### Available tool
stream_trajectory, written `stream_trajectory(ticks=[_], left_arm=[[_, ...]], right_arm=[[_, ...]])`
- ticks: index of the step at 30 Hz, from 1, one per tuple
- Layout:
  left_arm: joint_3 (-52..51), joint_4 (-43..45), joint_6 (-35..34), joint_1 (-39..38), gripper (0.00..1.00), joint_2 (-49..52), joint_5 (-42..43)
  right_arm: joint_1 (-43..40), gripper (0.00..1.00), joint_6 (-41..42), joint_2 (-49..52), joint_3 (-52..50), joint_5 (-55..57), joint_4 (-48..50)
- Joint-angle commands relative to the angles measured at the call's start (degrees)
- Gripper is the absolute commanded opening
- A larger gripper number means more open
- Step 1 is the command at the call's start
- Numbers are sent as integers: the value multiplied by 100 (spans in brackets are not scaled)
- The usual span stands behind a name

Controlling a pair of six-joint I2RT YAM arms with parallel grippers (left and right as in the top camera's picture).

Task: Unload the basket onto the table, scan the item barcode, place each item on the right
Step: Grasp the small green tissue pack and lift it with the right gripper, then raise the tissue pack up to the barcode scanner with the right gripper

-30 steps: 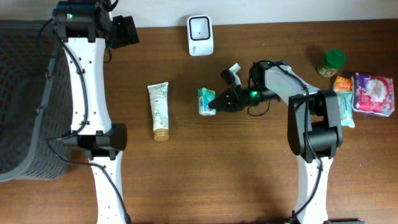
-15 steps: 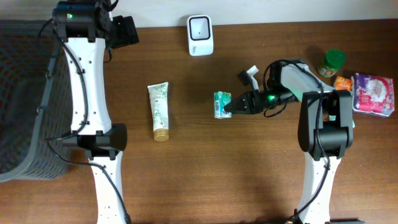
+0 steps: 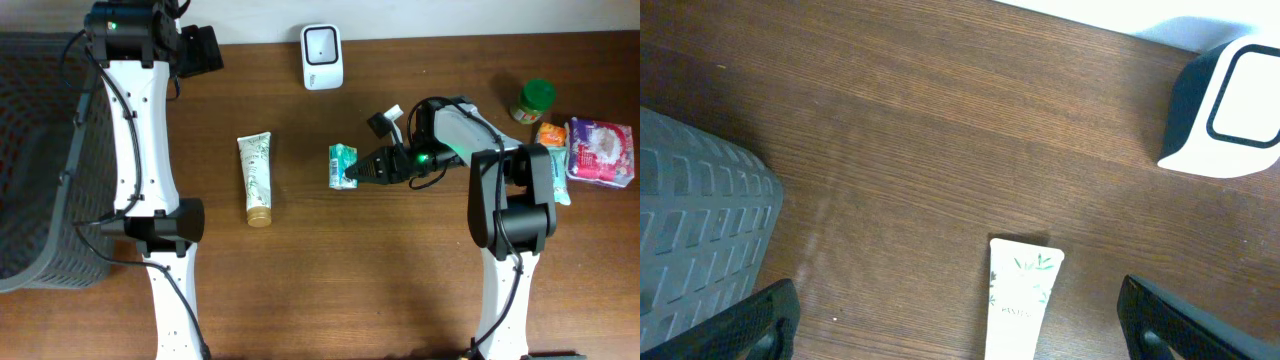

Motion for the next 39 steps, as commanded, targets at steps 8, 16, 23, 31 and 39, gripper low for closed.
stream_trajectory(ticks=[8,16,23,31,39], left_arm=[[-11,-2,68,0,99,-122,-61],[-11,-2,68,0,99,-122,-63],[-11,-2,68,0,99,-122,-63],[-11,-2,70,0,99,-122,-61],[-11,-2,68,0,99,-122,-61]], right_arm=[[7,4,426,17,284,-170,393],[13,4,6686,17,409,2433,4610],[13,4,8078,-63,741,5574,6474],[1040,4,6216,-68,2487,9560,7265],[1770,4,3716,750,2461,10612,9215]])
